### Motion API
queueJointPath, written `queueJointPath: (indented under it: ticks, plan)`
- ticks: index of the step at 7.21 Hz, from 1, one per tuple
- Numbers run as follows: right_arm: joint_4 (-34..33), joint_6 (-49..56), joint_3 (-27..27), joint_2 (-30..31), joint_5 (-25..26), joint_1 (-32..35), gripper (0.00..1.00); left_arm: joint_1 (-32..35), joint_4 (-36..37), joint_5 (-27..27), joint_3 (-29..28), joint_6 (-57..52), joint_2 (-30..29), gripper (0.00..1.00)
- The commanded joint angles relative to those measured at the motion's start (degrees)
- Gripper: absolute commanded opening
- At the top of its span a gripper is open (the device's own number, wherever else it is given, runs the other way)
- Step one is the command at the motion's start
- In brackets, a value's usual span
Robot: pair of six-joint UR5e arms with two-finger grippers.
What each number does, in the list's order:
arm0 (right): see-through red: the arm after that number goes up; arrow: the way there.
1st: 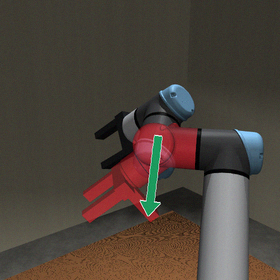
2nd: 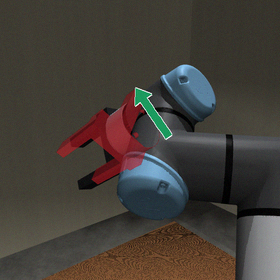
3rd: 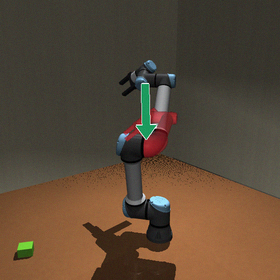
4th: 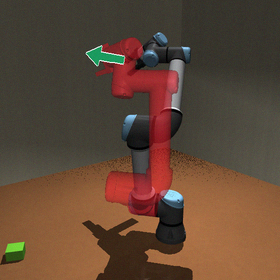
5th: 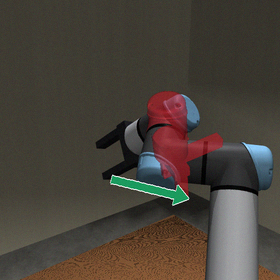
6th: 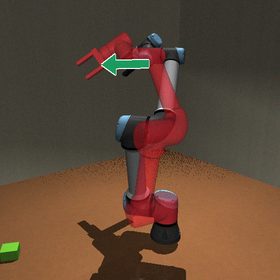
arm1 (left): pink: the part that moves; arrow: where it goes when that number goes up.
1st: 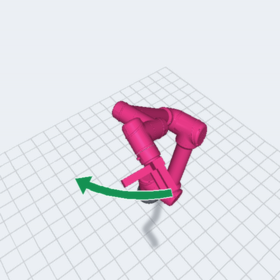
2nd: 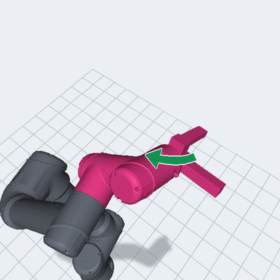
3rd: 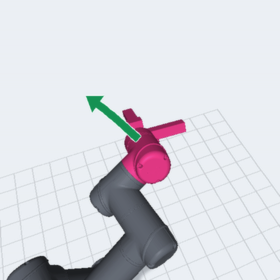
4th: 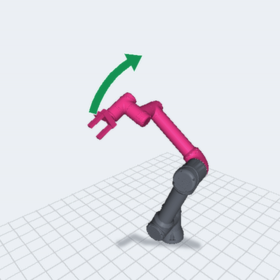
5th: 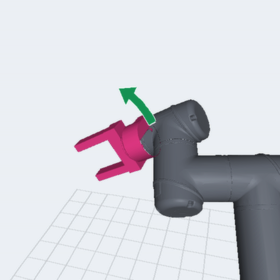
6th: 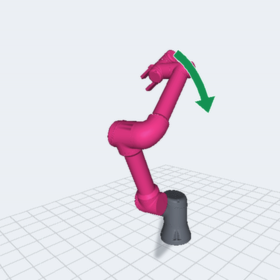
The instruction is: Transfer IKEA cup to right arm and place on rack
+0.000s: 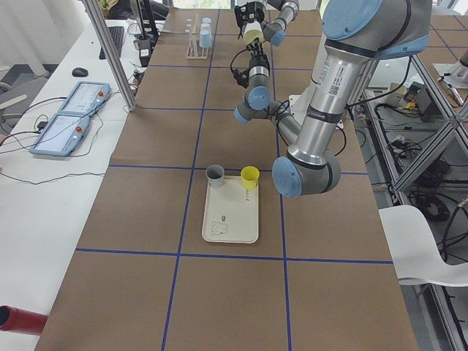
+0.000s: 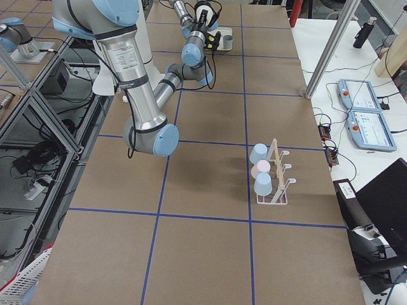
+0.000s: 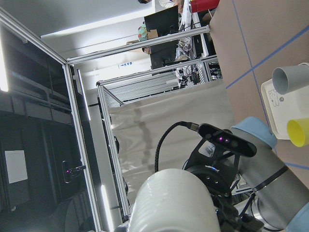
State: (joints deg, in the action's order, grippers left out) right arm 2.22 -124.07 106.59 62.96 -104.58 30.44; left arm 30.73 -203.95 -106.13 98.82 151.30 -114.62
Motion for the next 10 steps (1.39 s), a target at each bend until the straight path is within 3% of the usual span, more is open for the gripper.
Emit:
queueJointPath:
  ticks: [1,2,3,6,7,8,10]
  plan:
    - [0.1,0.0,1.2,2.0,0.1,0.8,0.31,6.1,0.3,-0.3,0.6,-1.3,4.5,1.0]
    - [0.1,0.1,1.6,4.1,0.0,2.2,0.31,11.7,0.6,-0.9,-0.1,-2.5,8.4,1.0]
    - [0.0,1.4,1.2,5.8,-0.6,4.8,0.31,14.9,1.6,-5.0,-0.8,-10.1,11.6,1.0]
    - [-0.1,11.9,0.0,12.3,-0.1,8.0,0.28,33.7,28.5,-32.1,-1.0,-36.9,11.3,1.0]
    - [-1.2,12.1,-0.2,13.8,-0.4,10.0,0.27,37.9,37.7,-36.6,-1.1,-48.0,11.7,1.0]
    - [-2.9,14.1,-0.9,15.5,-1.1,13.5,0.27,38.6,45.1,-37.7,-1.0,-59.4,11.9,1.0]
    - [-15.1,28.4,-1.7,16.2,-11.9,22.9,0.27,41.1,58.0,-37.6,-0.8,-73.2,12.8,1.0]
